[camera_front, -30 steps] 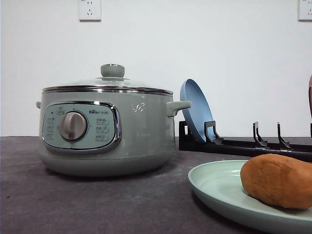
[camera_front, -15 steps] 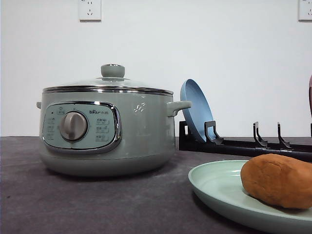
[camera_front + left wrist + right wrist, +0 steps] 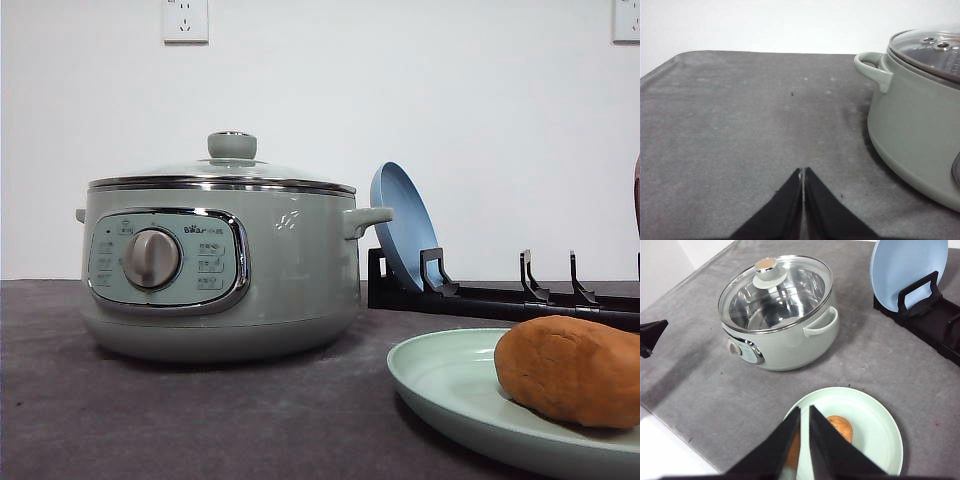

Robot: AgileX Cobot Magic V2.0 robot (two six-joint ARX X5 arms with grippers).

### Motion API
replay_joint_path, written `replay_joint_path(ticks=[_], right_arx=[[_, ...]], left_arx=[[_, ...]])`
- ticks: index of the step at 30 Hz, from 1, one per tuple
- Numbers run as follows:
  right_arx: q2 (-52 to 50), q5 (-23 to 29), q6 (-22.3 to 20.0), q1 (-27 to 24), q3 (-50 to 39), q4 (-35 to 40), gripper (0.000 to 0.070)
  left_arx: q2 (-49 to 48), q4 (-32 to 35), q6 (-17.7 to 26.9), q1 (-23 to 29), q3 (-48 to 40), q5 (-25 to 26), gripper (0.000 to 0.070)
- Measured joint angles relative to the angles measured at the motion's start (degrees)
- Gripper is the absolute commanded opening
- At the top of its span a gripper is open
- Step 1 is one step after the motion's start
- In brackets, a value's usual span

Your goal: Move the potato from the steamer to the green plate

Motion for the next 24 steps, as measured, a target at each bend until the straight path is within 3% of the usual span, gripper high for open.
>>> replay_joint_path(ticks=[13, 17, 20, 24], right_arx=[[-0.05, 0.08, -0.01, -0.06, 0.0, -0.01, 0.0019], [-1.57, 3.18, -2.42, -2.96, -0.38, 1.21, 0.0018], [-4.83, 5.33, -7.32, -7.45, -4.76, 8.01, 0.0017], [-11.03, 5.4, -11.51, -13.46, -18.28, 24.62, 0.0017]], left_arx=[[0.0, 0.0, 0.0, 0.0, 0.0, 0.0, 0.0], [0.0, 0.01, 0.0, 0.02, 0.0, 0.0, 0.0], [0.0, 0.01, 0.01, 0.0, 0.0, 0.0, 0.0], [0.0, 0.0, 0.02, 0.0, 0.0, 0.0, 0.0]])
